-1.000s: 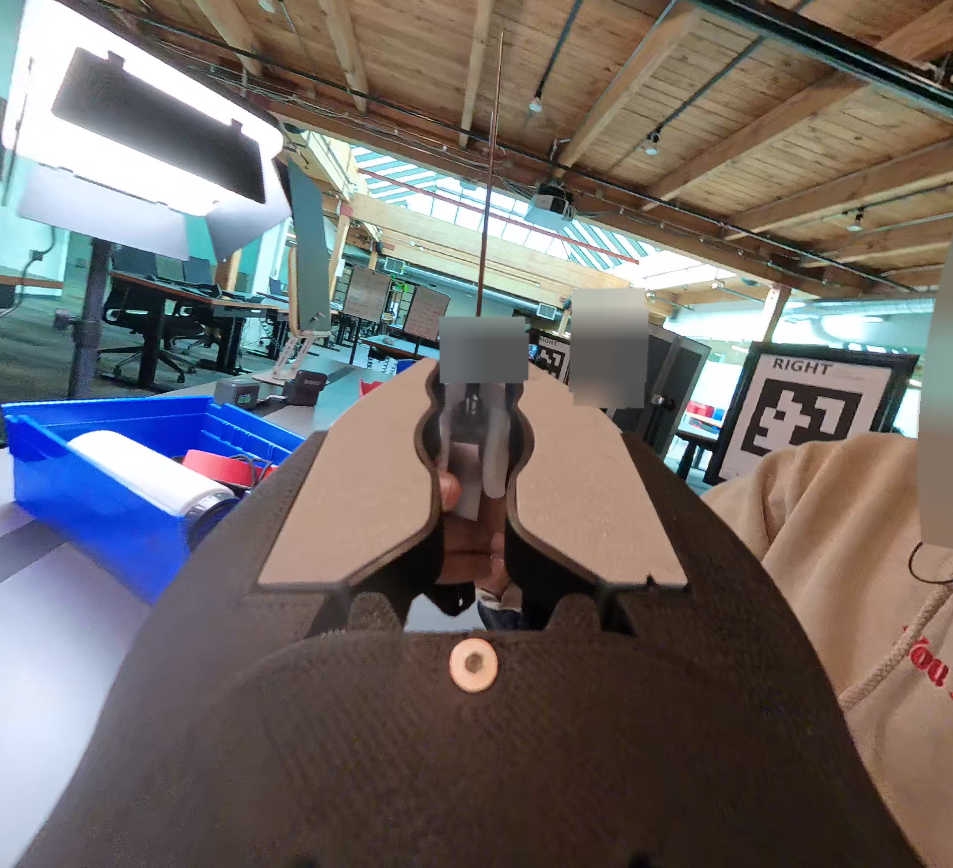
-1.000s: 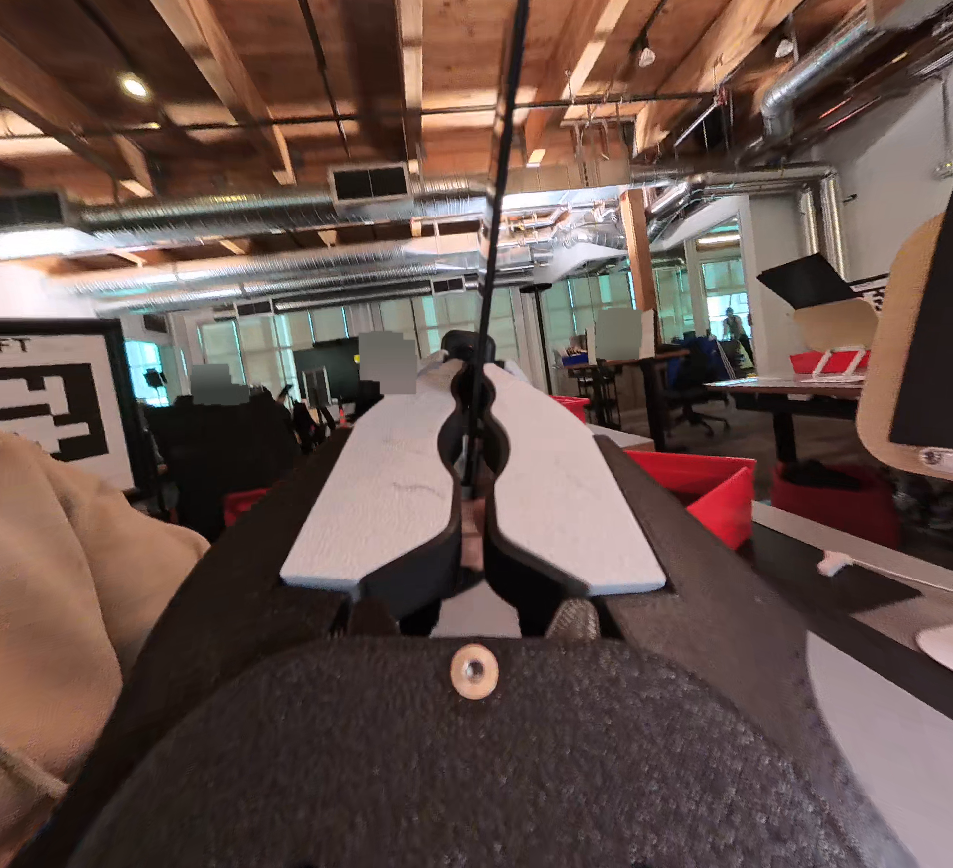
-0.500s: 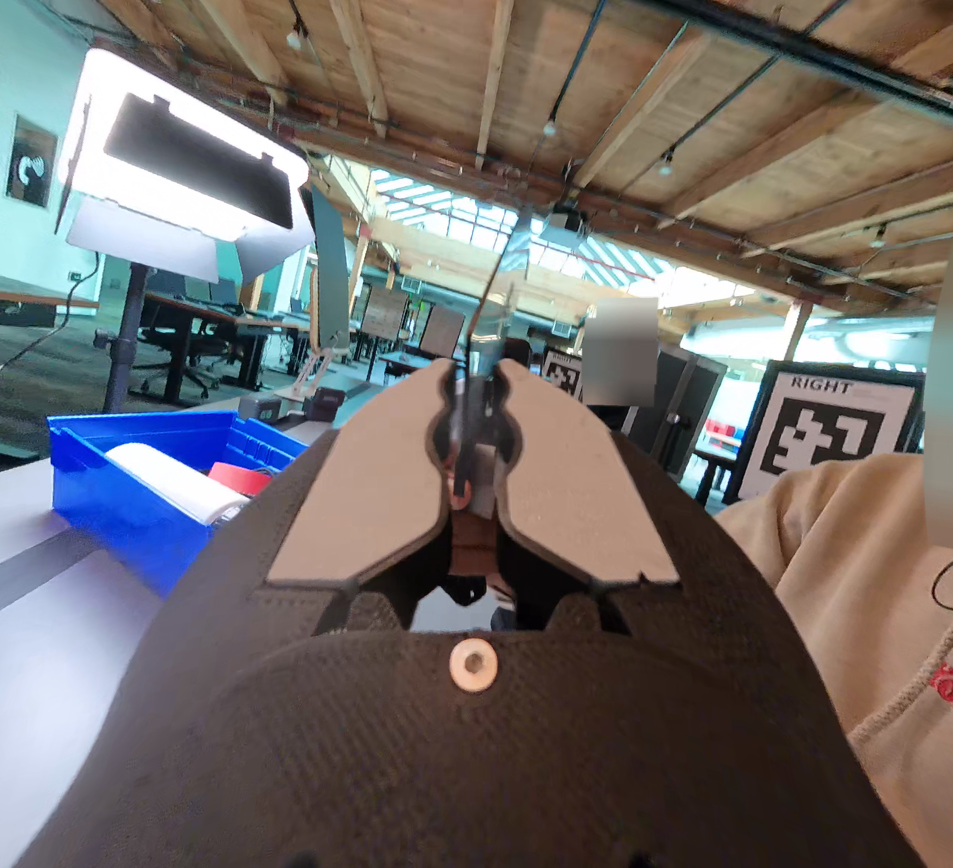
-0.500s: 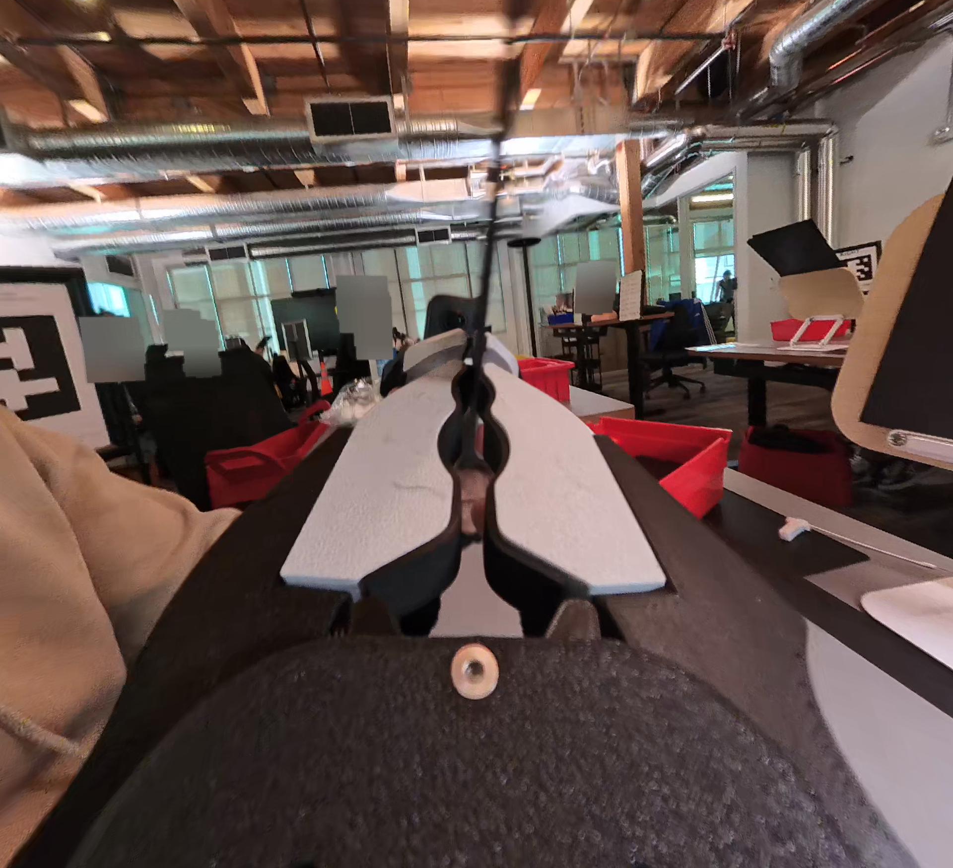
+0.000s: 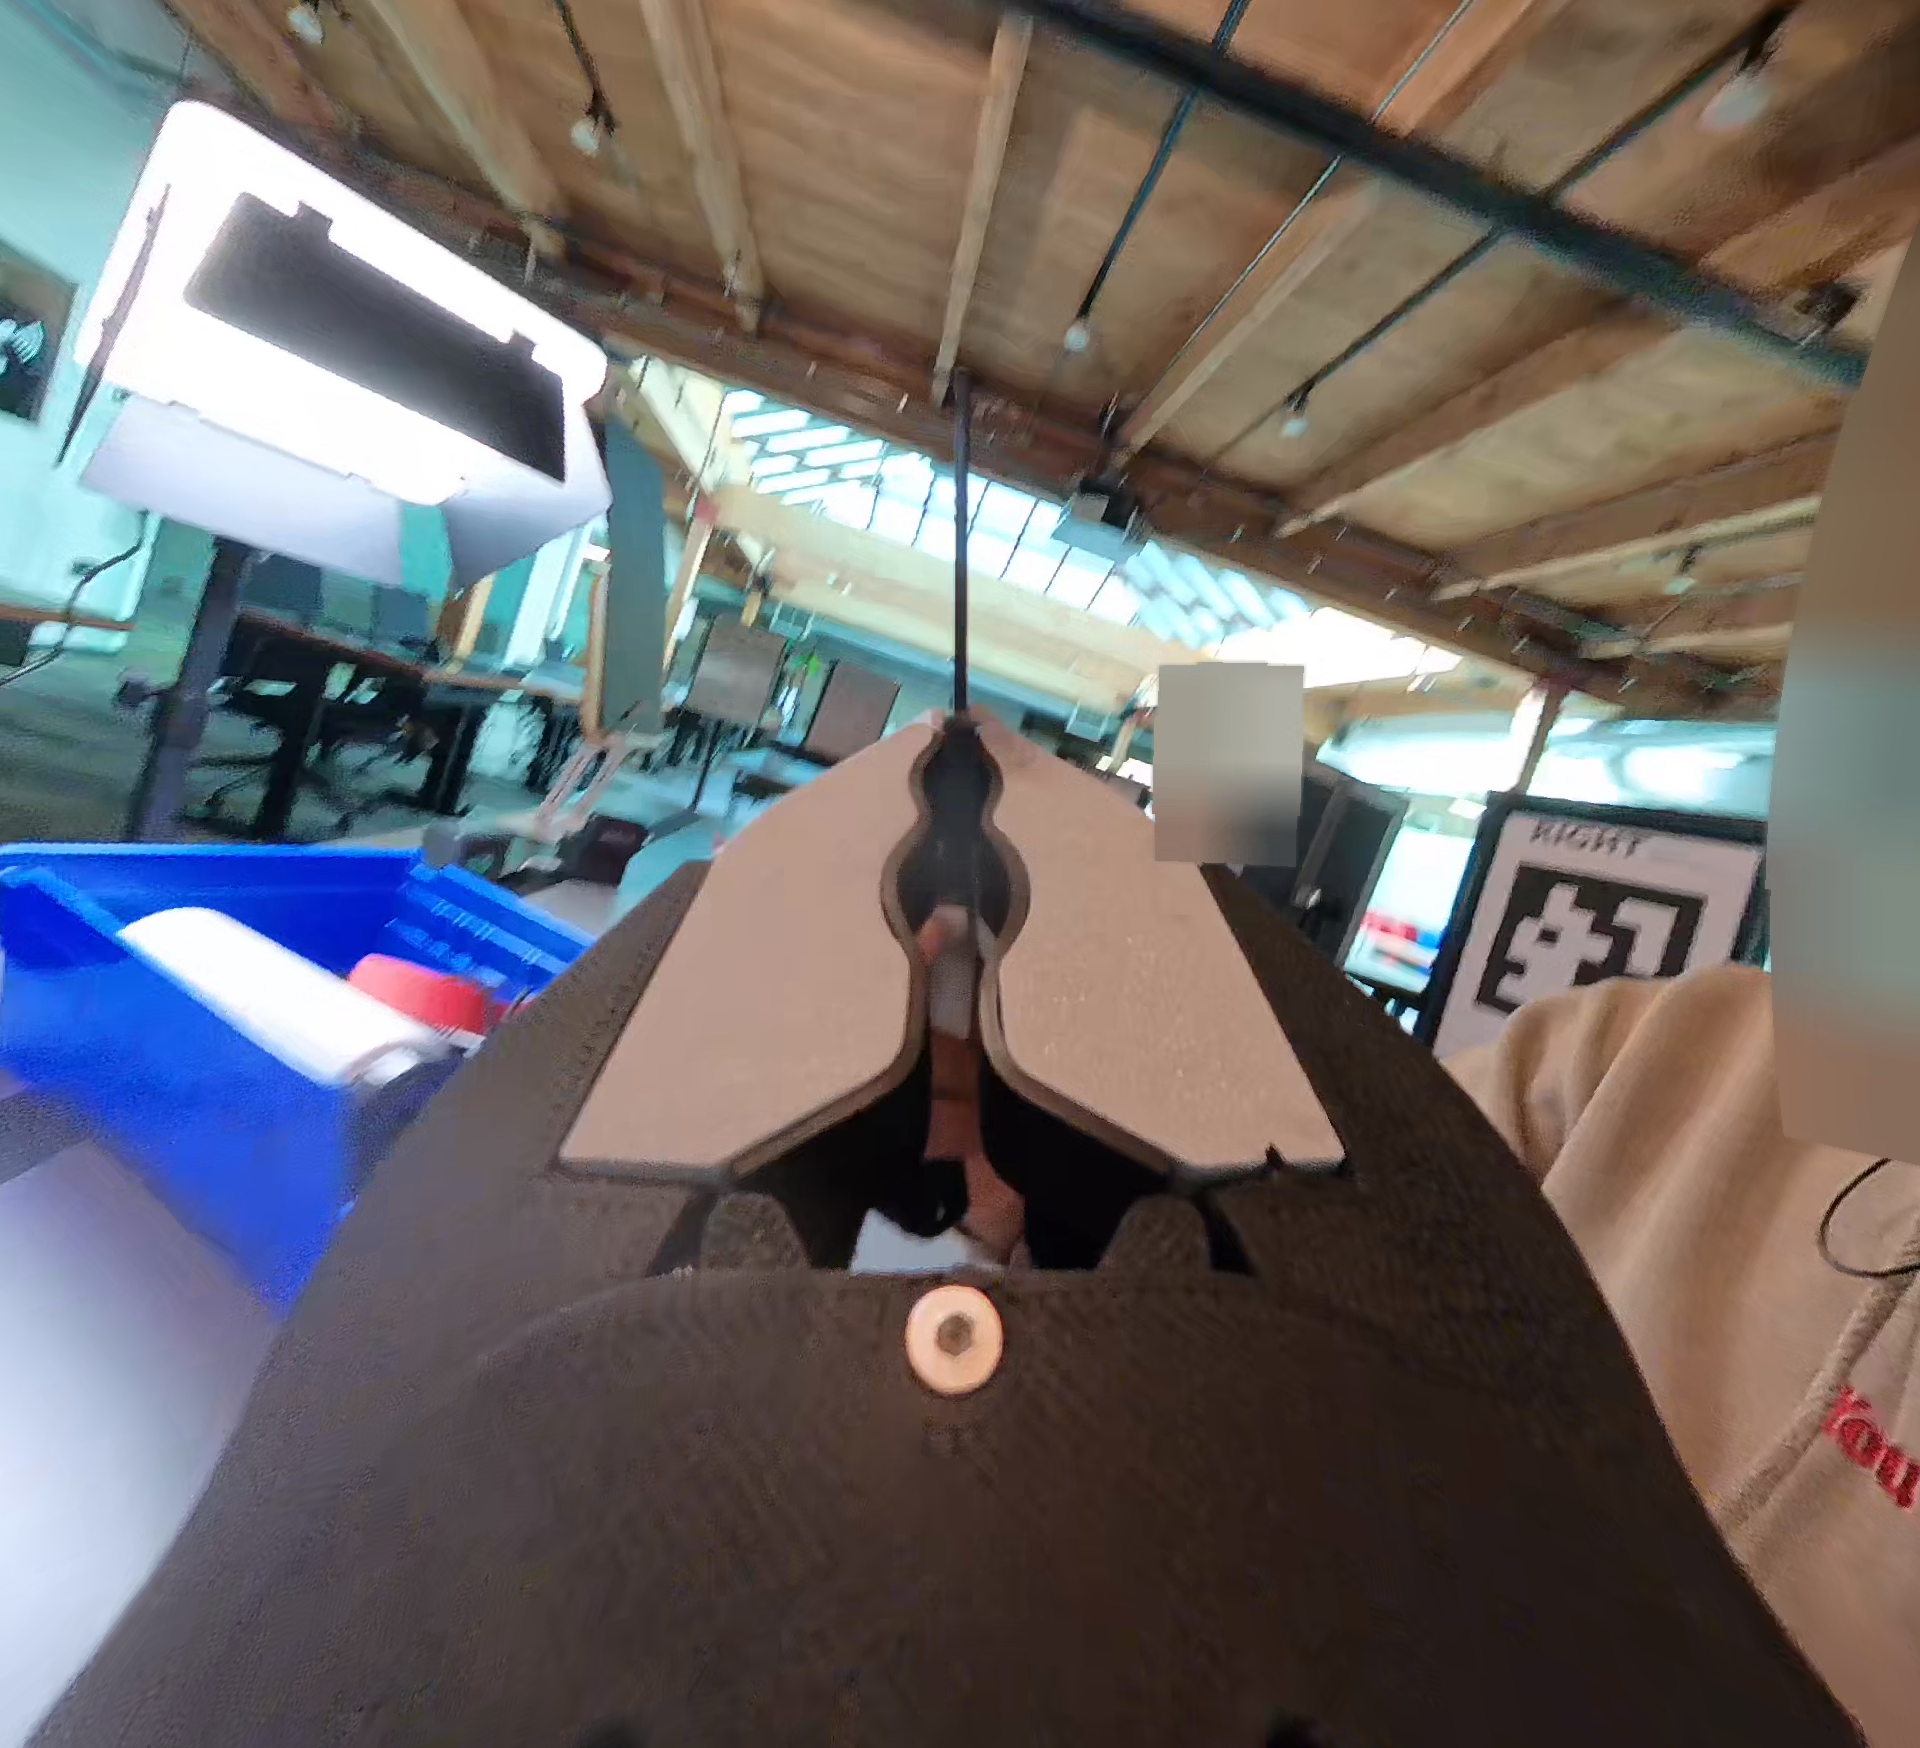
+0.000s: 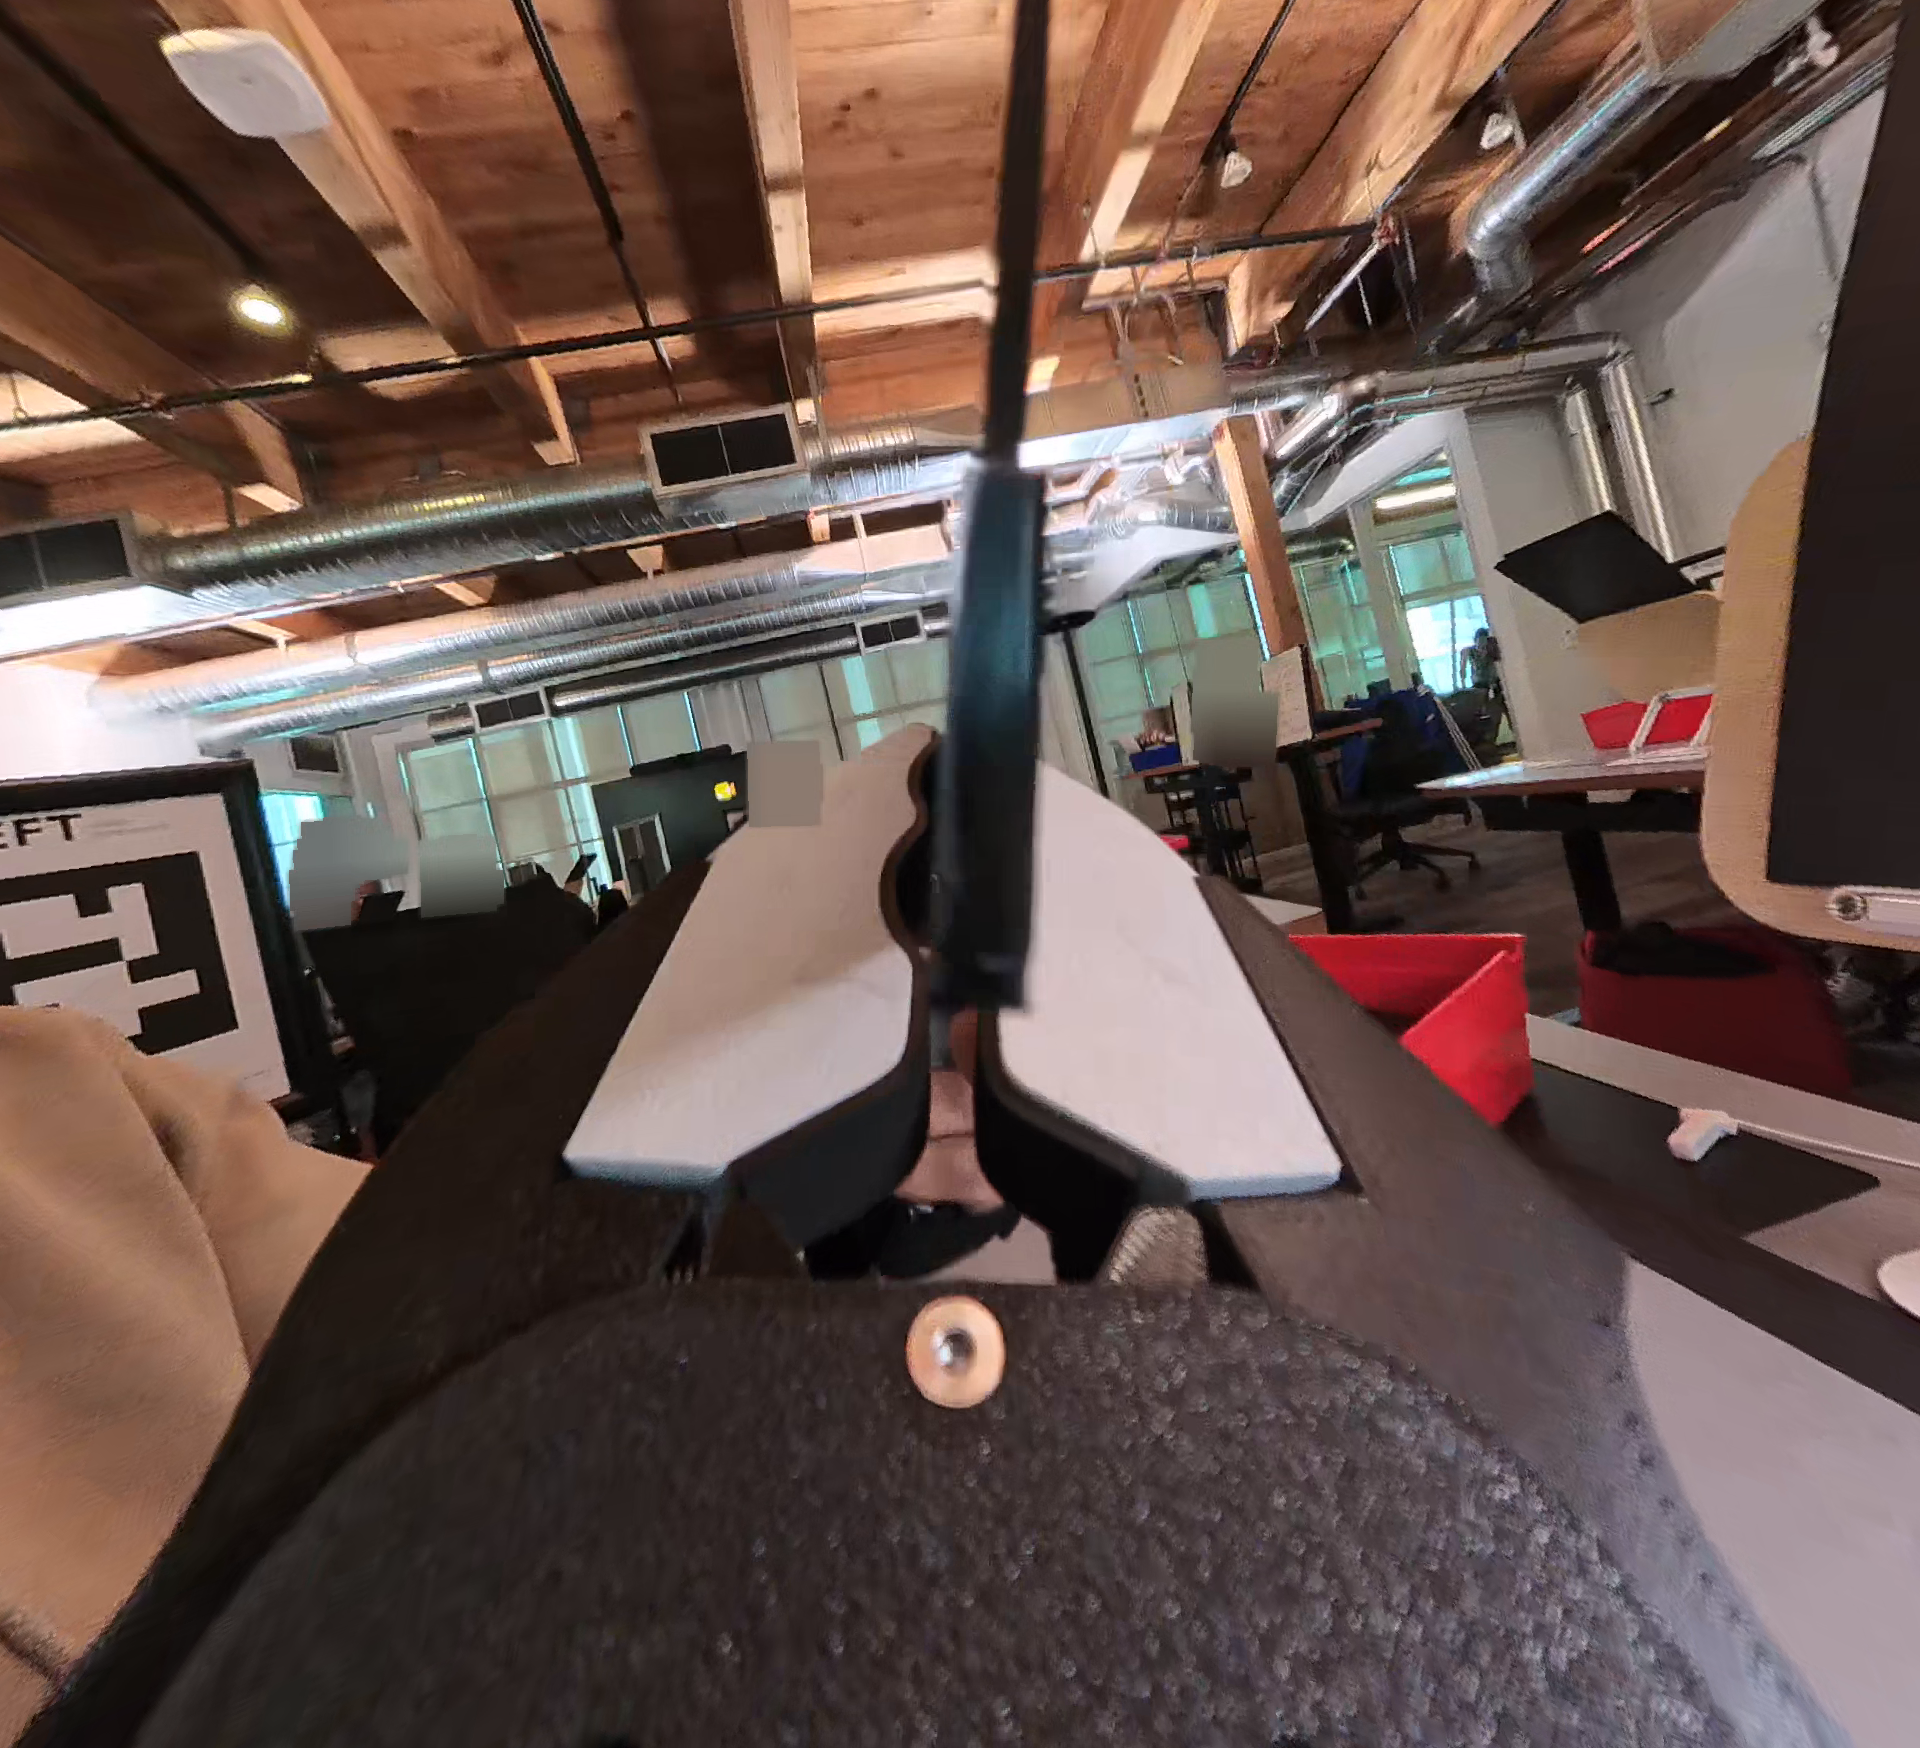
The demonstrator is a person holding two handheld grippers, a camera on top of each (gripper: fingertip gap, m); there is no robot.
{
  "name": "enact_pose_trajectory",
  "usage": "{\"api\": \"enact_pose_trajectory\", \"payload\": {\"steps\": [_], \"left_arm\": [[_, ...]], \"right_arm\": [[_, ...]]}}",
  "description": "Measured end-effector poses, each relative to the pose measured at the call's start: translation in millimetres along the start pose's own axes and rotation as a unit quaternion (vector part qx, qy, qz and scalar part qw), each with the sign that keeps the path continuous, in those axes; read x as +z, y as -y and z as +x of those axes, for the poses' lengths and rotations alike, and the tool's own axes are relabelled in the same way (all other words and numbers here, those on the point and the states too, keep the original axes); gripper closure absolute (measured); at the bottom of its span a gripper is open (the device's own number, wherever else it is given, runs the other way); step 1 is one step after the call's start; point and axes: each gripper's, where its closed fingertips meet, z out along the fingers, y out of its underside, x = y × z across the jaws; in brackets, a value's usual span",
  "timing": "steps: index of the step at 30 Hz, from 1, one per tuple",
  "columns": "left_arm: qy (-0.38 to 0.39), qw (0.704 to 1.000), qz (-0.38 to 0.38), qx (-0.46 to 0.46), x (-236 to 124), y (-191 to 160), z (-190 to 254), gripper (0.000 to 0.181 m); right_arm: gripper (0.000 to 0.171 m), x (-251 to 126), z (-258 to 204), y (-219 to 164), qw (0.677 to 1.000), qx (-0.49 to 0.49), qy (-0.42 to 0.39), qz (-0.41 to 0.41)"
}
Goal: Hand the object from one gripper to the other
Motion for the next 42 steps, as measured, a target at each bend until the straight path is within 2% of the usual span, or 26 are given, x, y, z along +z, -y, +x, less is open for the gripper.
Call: {"api": "enact_pose_trajectory", "payload": {"steps": [2, 5, 7, 8, 10, 13, 16, 18, 20, 23, 27, 28, 29, 33, 35, 37, 38, 40, 42], "left_arm": [[-0.023, 0.999, 0.041, -0.017, 1, 2, 6, 0.159], [-0.023, 0.999, 0.037, -0.019, 8, -13, 6, 0.163], [-0.025, 0.998, 0.050, -0.024, 9, -10, 8, 0.168], [-0.017, 0.998, 0.050, -0.023, 9, -10, 6, 0.177], [0.002, 0.999, 0.043, -0.019, 6, -9, 1, 0.180], [-0.001, 0.999, 0.047, -0.023, 1, 1, -1, 0.179], [0.001, 0.999, 0.052, -0.011, -8, 17, -1, 0.179], [0.012, 0.999, 0.048, -0.002, -11, 22, -3, 0.179], [0.015, 0.998, 0.060, -0.003, -12, 25, -3, 0.179], [0.023, 0.995, 0.092, -0.009, -10, 22, -6, 0.161], [0.006, 0.998, 0.062, -0.024, 6, -2, 0, 0.166], [0.006, 0.998, 0.060, -0.019, 7, -3, 2, 0.177], [0.011, 0.998, 0.057, -0.013, 7, -3, 2, 0.179], [0.020, 1.000, 0.016, -0.005, 2, 2, -1, 0.179], [0.017, 1.000, 0.002, -0.008, -3, 11, -1, 0.179], [0.020, 0.999, -0.028, -0.004, -8, 15, -2, 0.179], [0.021, 0.999, -0.043, -0.004, -10, 15, -3, 0.180], [0.023, 0.998, -0.062, -0.014, -12, 14, -4, 0.180], [0.021, 0.998, -0.051, -0.025, -12, 17, -5, 0.179]], "right_arm": [[0.167, 1, -3, 1, 1.000, 0.007, 0.004, 0.020], [0.167, 3, -5, -3, 0.999, 0.024, 0.010, 0.026], [0.167, 5, -4, -10, 1.000, 0.027, 0.005, 0.014], [0.167, 7, -4, -16, 1.000, 0.025, 0.003, 0.004], [0.167, 9, -4, -21, 1.000, 0.024, -0.003, -0.004], [0.167, 10, -1, -23, 0.999, 0.036, -0.004, -0.016], [0.157, 4, 5, -12, 0.999, 0.034, -0.010, 0.001], [0.169, 2, 4, -10, 1.000, 0.027, -0.004, -0.003], [0.169, 4, 2, -13, 1.000, 0.019, -0.006, -0.004], [0.169, 4, 0, -10, 0.999, 0.038, 0.000, 0.031], [0.169, 3, -1, -9, 0.997, 0.058, 0.000, 0.059], [0.169, 4, -2, -12, 0.997, 0.056, -0.002, 0.056], [0.169, 6, -2, -16, 0.997, 0.055, -0.005, 0.052], [0.169, 8, 0, -22, 0.998, 0.060, -0.003, 0.029], [0.157, 4, 5, -20, 0.999, 0.042, -0.005, 0.009], [0.153, 2, 7, -19, 1.000, 0.020, -0.002, -0.015], [0.153, 2, 6, -19, 1.000, 0.011, -0.001, -0.026], [0.169, 3, 3, -24, 0.999, -0.002, 0.005, -0.043], [0.169, 5, 3, -26, 0.999, 0.002, 0.001, -0.036]]}}
